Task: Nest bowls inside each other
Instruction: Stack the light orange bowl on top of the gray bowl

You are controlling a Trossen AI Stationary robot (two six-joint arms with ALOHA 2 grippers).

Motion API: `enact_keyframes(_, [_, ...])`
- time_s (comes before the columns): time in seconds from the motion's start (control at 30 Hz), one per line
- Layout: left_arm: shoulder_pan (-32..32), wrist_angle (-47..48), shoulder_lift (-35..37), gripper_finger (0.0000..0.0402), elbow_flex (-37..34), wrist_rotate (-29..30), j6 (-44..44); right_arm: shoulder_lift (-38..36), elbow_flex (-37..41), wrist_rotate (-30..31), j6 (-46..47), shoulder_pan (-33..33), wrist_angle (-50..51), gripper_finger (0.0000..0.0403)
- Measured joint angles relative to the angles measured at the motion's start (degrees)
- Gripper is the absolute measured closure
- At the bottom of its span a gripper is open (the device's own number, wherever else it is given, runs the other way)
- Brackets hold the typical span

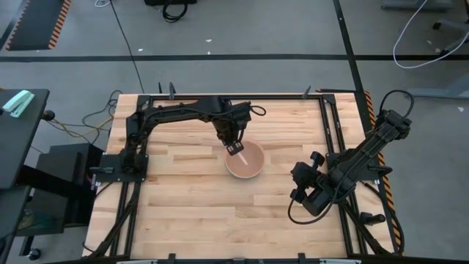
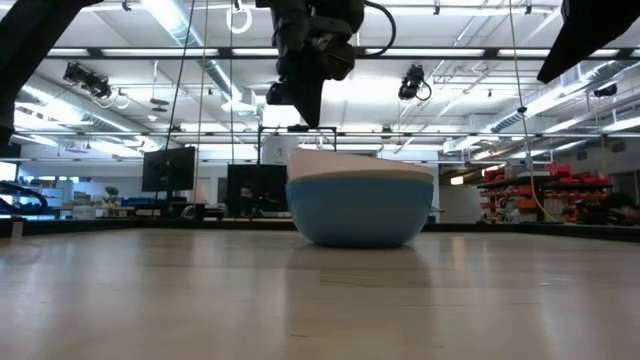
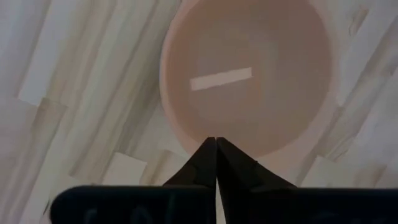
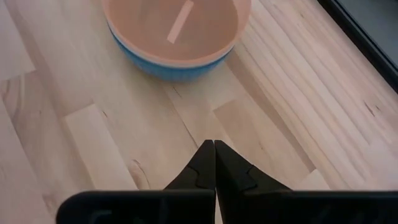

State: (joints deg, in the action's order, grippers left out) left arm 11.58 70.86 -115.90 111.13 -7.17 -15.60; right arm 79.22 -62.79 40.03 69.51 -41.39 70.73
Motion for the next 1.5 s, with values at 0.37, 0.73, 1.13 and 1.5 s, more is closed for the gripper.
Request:
enact_keyframes(0.37, [-0.2,-1.3,-0.9,0.0393,-5.6,-0.2,0.4,0.0,0.0,0.0,-0.1,0.0,-0.8,0.0400])
enact_keyframes(0.73, [2.7,-3.9,-0.8,0.0390,-12.9,0.0,0.3,0.0,0.0,0.4,-0.7,0.0,-0.8,0.0400])
enact_keyframes(1.13, [1.3,-4.3,6.8,0.0356,-11.6,10.1,2.6,0.0,0.5,9.9,-21.7,7.9,-17.2,0.0402])
enact_keyframes(1.5, [-0.4,-7.0,11.2,0.0387,-12.3,15.9,5.1,0.0,10.6,2.8,-39.1,20.9,-39.9,0.0402])
